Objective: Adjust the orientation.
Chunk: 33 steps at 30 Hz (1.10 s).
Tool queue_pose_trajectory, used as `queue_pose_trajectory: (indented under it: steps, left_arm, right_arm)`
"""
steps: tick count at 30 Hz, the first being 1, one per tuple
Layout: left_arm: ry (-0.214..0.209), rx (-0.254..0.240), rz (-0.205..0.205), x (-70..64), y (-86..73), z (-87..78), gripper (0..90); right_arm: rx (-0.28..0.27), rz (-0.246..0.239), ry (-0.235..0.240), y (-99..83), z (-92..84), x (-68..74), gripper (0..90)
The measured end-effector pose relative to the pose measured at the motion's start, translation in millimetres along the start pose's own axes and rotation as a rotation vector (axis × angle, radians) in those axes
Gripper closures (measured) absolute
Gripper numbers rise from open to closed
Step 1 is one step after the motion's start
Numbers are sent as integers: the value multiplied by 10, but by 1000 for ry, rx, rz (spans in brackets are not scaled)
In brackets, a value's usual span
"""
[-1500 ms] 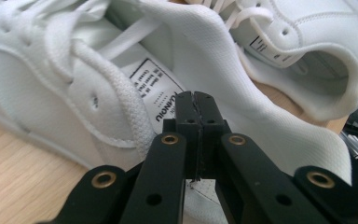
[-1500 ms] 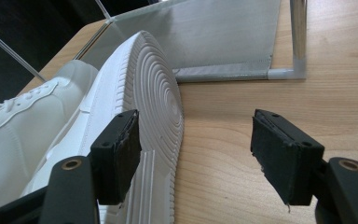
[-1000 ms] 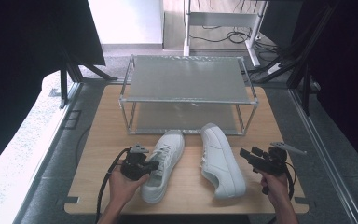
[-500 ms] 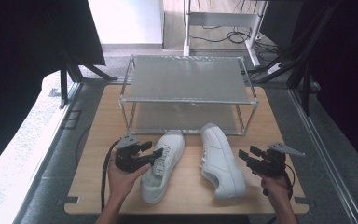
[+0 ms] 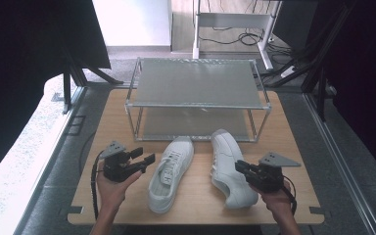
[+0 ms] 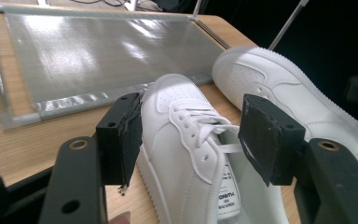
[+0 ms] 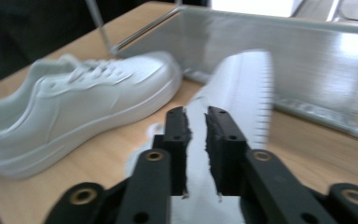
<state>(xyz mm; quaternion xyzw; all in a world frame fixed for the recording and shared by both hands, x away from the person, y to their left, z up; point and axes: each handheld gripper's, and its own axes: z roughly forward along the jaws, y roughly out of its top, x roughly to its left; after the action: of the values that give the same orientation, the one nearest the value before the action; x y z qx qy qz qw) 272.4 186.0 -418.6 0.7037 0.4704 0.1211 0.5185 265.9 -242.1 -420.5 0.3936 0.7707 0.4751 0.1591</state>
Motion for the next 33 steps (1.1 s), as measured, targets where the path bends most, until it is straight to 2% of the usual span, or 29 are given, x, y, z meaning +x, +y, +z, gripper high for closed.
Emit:
queue_pose_trajectory:
  steps: [2,3,5,6,9,11,12,14,17,21,23,32,33]
  left_arm:
    - [0,-2,-12,41,2,-27,397]
    - [1,3,-19,64,-1,-39,397]
    - [1,13,-24,77,-7,-37,397]
    - [1,13,-24,77,-7,-37,397]
    - [-30,11,-24,86,-30,-27,393]
    - [-37,10,-24,89,-34,-27,389]
    - [-37,5,-25,91,-36,-31,389]
    - [-39,3,-28,98,-38,-40,389]
    - [-39,4,-34,108,-46,-44,389]
    - [-44,4,-53,136,-62,-49,389]
    - [-55,1,-75,156,-67,-52,388]
    - [-62,10,-92,163,-80,-56,384]
    - [-61,12,-96,168,-82,-56,382]
  right_arm:
    - [13,-16,9,1,25,43,865]
    - [36,-45,24,-6,70,130,888]
    - [56,-69,36,-18,105,206,900]
    - [56,-69,36,-18,105,206,900]
    - [76,-83,62,-75,122,333,900]
    - [86,-99,56,-97,127,369,900]
    - [118,-122,44,-144,138,427,900]
    - [136,-133,38,-178,151,454,900]
    - [164,-150,20,-216,181,470,900]
    - [196,-156,19,-244,220,459,900]
    - [223,-159,11,-272,251,438,900]
    - [216,-123,15,-266,220,384,900]
    - [205,-105,0,-257,190,350,900]
